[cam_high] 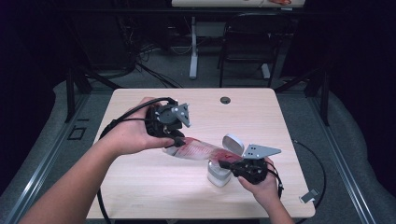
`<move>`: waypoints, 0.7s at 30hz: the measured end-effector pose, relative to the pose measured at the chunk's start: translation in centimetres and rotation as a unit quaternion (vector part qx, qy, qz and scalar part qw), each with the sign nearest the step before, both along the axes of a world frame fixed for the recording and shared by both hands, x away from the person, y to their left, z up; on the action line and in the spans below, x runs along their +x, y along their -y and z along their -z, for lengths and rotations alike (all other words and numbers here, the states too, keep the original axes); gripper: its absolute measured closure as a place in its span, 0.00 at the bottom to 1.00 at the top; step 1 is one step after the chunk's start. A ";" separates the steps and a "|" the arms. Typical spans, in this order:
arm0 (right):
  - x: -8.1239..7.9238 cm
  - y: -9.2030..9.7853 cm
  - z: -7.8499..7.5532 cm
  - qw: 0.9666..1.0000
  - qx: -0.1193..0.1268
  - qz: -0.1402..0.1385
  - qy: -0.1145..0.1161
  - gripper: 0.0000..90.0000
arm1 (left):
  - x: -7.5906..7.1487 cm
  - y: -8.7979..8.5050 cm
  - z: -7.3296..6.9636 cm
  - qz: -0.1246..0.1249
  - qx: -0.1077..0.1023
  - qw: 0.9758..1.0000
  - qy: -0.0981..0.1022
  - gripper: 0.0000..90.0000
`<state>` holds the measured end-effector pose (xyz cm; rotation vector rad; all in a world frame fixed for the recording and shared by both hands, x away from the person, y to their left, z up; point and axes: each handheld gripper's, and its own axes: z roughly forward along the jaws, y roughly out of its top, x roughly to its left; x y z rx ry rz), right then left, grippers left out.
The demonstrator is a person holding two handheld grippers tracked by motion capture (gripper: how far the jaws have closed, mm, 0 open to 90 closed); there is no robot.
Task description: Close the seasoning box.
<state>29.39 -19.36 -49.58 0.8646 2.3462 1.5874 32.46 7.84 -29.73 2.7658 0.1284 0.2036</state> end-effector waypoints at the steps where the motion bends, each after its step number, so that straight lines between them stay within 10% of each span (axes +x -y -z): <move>1: 0.0 0.0 0.0 1.000 0.000 0.000 0.000 0.97 | 0.0 0.0 0.0 0.000 0.000 1.000 0.000 0.85; 21: 0.0 0.0 0.1 1.000 0.000 0.000 0.000 0.97 | 0.0 0.2 -0.1 -0.001 0.001 1.000 0.001 0.84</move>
